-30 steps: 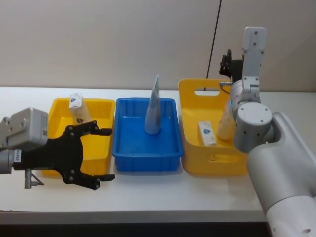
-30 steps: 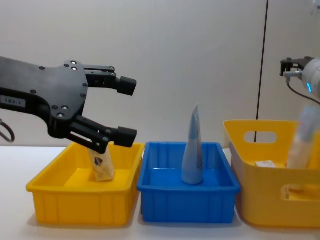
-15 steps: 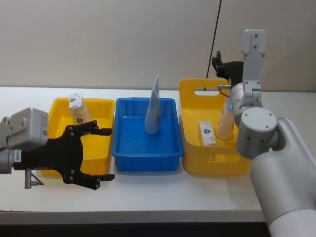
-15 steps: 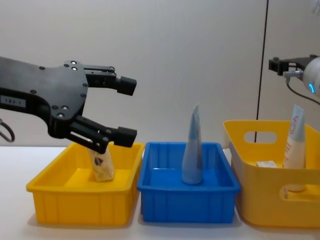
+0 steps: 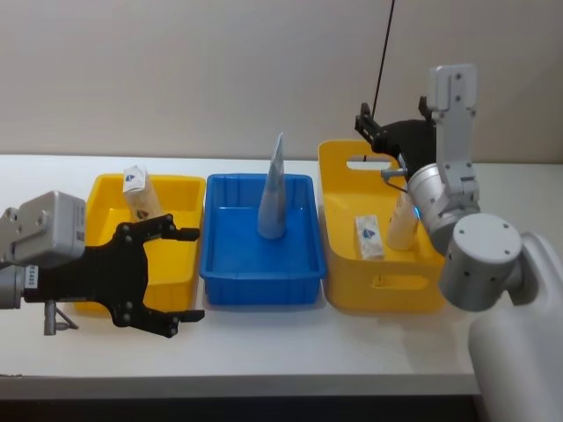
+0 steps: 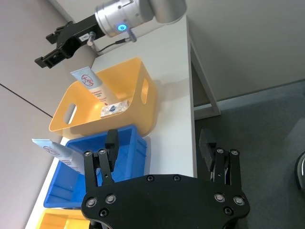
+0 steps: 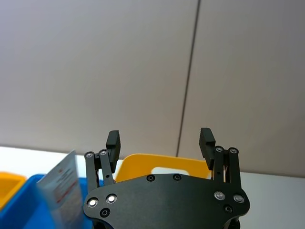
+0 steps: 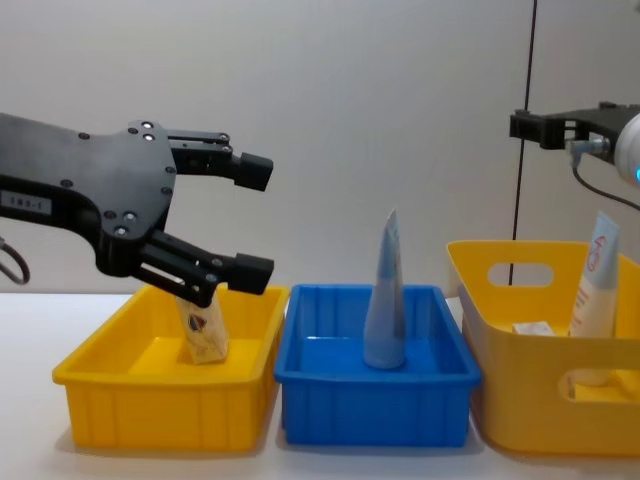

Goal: Bimanual collaborative sorting of washing and personal care products

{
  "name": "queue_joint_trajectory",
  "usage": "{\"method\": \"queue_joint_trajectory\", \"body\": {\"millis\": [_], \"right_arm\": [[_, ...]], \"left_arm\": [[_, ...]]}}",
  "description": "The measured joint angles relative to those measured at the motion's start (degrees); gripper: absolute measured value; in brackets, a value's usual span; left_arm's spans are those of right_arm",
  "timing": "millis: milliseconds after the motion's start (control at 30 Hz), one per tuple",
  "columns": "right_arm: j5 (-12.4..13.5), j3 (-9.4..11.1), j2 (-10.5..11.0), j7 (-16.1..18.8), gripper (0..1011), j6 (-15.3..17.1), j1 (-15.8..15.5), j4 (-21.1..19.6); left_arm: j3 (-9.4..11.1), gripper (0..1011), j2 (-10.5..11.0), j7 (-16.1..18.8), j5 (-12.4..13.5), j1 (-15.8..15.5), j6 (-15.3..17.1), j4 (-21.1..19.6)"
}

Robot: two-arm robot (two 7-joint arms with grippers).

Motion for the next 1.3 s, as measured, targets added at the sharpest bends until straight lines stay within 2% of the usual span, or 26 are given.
{"method": "queue_joint_trajectory", "body": {"millis": [167,367,633,900,1300], "right_arm": [[1.28,-0.70,1.06,3.46,1000,1.11,-2.71,-4.22],[3.42,-1.63,3.17,8.56,1000,2.66,-7.34,-10.59],[5.20,-2.45,5.20,12.63,1000,4.47,-11.46,-16.10],[6.20,-2.86,6.06,14.15,1000,4.71,-13.28,-18.45],[6.97,-3.13,6.61,14.96,1000,4.58,-14.45,-19.95]], "left_arm": [[0.00,1001,0.00,0.00,0.00,0.00,0.00,0.00],[0.00,1001,0.00,0.00,0.00,0.00,0.00,0.00],[0.00,1001,0.00,0.00,0.00,0.00,0.00,0.00],[0.00,1001,0.00,0.00,0.00,0.00,0.00,0.00],[0.00,1001,0.00,0.00,0.00,0.00,0.00,0.00]]}}
